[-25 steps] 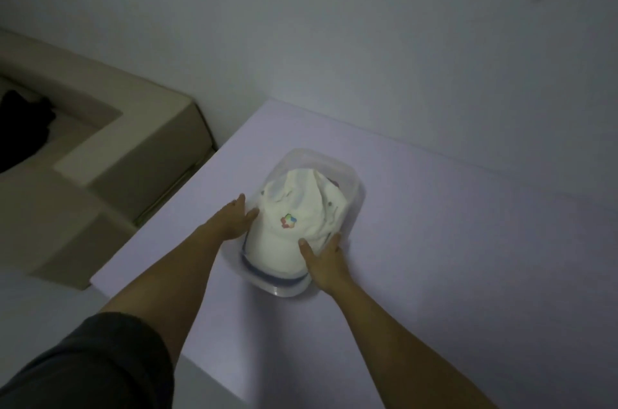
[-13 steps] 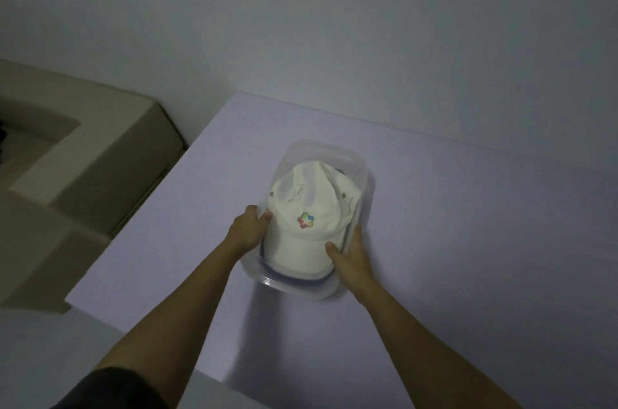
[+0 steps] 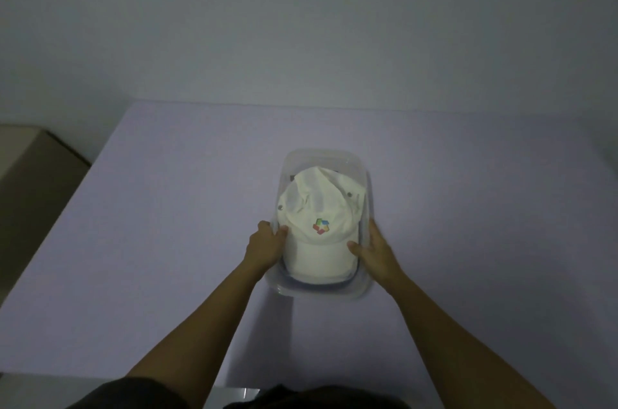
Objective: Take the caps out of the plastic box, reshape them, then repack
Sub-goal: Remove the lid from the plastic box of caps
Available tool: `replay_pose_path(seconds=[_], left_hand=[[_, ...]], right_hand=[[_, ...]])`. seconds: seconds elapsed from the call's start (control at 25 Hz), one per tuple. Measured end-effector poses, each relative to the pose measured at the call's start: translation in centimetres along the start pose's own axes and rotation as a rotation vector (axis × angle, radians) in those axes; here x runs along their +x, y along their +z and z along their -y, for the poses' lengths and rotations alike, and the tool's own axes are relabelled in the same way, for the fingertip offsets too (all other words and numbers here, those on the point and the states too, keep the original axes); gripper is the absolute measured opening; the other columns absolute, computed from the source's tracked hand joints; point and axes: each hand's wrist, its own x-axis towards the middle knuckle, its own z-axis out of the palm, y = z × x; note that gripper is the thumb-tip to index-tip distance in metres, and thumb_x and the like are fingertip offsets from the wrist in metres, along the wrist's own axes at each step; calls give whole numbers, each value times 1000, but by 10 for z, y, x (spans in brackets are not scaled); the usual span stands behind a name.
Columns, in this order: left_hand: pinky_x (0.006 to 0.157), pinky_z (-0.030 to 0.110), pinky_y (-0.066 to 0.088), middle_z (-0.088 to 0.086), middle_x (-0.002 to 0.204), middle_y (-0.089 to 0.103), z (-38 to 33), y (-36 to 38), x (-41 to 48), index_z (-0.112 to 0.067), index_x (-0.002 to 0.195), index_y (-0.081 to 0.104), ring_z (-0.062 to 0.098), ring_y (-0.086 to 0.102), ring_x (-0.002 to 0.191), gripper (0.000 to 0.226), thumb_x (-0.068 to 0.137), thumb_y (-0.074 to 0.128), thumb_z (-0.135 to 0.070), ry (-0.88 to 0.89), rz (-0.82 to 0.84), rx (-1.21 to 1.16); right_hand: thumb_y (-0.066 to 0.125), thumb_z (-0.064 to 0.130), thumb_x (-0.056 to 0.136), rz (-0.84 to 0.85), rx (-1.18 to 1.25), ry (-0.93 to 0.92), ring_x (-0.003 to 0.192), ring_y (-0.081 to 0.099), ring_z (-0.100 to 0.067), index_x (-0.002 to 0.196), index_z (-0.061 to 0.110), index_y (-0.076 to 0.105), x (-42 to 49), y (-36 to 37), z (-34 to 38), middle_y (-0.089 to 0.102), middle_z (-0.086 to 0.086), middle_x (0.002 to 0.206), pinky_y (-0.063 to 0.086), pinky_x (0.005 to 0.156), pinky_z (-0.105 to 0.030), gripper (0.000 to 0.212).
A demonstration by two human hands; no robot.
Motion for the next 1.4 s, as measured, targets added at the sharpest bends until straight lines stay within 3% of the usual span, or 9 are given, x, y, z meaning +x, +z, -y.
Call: replay_pose_path(seconds=[0.08, 0.16, 0.32, 0.44, 0.6, 1.04, 1.12, 1.24, 1.4], left_hand=[[94, 42, 46, 18, 131, 51, -1, 3, -3, -3, 133, 34, 35, 52, 114, 59, 94, 43, -46, 19, -26, 6], [84, 36, 45, 17, 121, 56, 1, 6, -9, -1, 129, 40, 35, 55, 110, 59, 92, 46, -47, 42, -89, 36], [65, 30, 42, 10, 90, 54, 17, 13, -27, 2, 103, 51, 26, 57, 83, 58, 83, 57, -52, -42, -236, 106], [61, 28, 40, 10, 84, 53, 30, 20, -39, 0, 95, 50, 22, 52, 75, 56, 80, 61, -54, -134, -267, 50], [46, 23, 32, 1, 61, 44, 33, 16, -40, -5, 74, 45, 16, 45, 58, 57, 80, 56, -60, -150, -226, 85], [64, 28, 45, 11, 90, 55, 16, 5, -50, -2, 90, 50, 21, 53, 76, 53, 86, 52, -55, -251, -81, 104], [65, 28, 44, 13, 96, 56, 13, 3, -52, 1, 103, 52, 23, 55, 80, 58, 86, 52, -54, -232, -75, 59], [69, 30, 45, 17, 115, 56, 11, 0, -53, 1, 122, 43, 31, 57, 101, 65, 86, 53, -53, -198, -68, 15], [74, 34, 46, 16, 109, 53, 18, 5, -58, -3, 112, 44, 28, 55, 94, 55, 86, 53, -51, -130, -132, 80]], right_hand=[[65, 41, 75, 2, 15, 5, 134, 36, -24, 148, 22, 16, -2, -2, 3, 35, -2, 149, 31, 111, -43, 89], [62, 33, 84, 14, 35, 18, 136, 33, -25, 149, 22, 12, -3, -3, 6, 31, -1, 151, 28, 112, -41, 83], [47, 29, 95, -76, 8, 38, 139, 28, -27, 149, 25, 6, -9, 11, 3, 23, -3, 154, 25, 113, -42, 68], [44, 31, 96, -189, -62, 25, 134, 35, -29, 149, 25, 8, -16, 20, 0, 31, -6, 152, 30, 108, -40, 65], [45, 31, 96, -215, -84, 15, 130, 41, -32, 149, 21, 10, -17, 20, 2, 37, -10, 148, 35, 103, -36, 64], [44, 31, 96, -207, -91, 21, 131, 40, -33, 149, 22, 9, -16, 23, 4, 36, -10, 149, 35, 104, -39, 63], [44, 31, 96, -220, -80, 25, 130, 41, -33, 148, 23, 10, -15, 23, 4, 37, -11, 148, 36, 103, -39, 63], [45, 31, 96, -240, -60, 39, 128, 43, -33, 148, 22, 15, -15, 21, 5, 40, -13, 145, 36, 102, -38, 61], [46, 27, 96, -217, 106, 16, 133, 38, -26, 147, 21, 20, -22, 20, 6, 36, -6, 148, 32, 102, -30, 57]])
